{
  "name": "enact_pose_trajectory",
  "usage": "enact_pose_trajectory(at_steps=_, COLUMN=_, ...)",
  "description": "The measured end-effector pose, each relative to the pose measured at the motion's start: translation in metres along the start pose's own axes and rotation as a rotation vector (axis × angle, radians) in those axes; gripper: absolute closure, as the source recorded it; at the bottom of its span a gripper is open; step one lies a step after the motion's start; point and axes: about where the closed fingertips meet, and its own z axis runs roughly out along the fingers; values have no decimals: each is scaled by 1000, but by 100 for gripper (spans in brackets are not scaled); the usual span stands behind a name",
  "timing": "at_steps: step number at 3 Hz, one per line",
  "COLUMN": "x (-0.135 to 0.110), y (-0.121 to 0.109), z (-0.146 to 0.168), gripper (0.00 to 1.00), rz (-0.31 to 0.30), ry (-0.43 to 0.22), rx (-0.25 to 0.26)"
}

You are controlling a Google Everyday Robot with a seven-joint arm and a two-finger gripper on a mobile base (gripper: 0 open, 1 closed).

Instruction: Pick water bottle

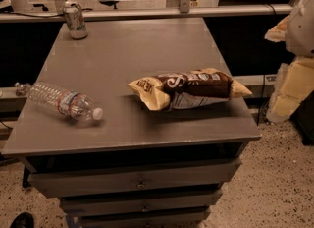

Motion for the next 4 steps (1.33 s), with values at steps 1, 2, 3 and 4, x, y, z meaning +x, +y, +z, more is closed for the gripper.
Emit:
enact_pose_trajectory(at_steps=1, x=0, y=0, z=0, gripper=0, rz=0, ry=0, rx=0)
enact_pose_trajectory(at_steps=2, x=-27, y=-5, z=9, gripper=0, rz=-13, ry=-75, rx=5)
enact_pose_trajectory(at_steps=3, x=-93, y=-13, z=26, gripper=0, rz=-44, ry=-218, rx=-10)
enact_pose_trajectory(at_steps=4, x=-170, y=-11, z=40, gripper=0, rz=-79, ry=-353, rx=-55)
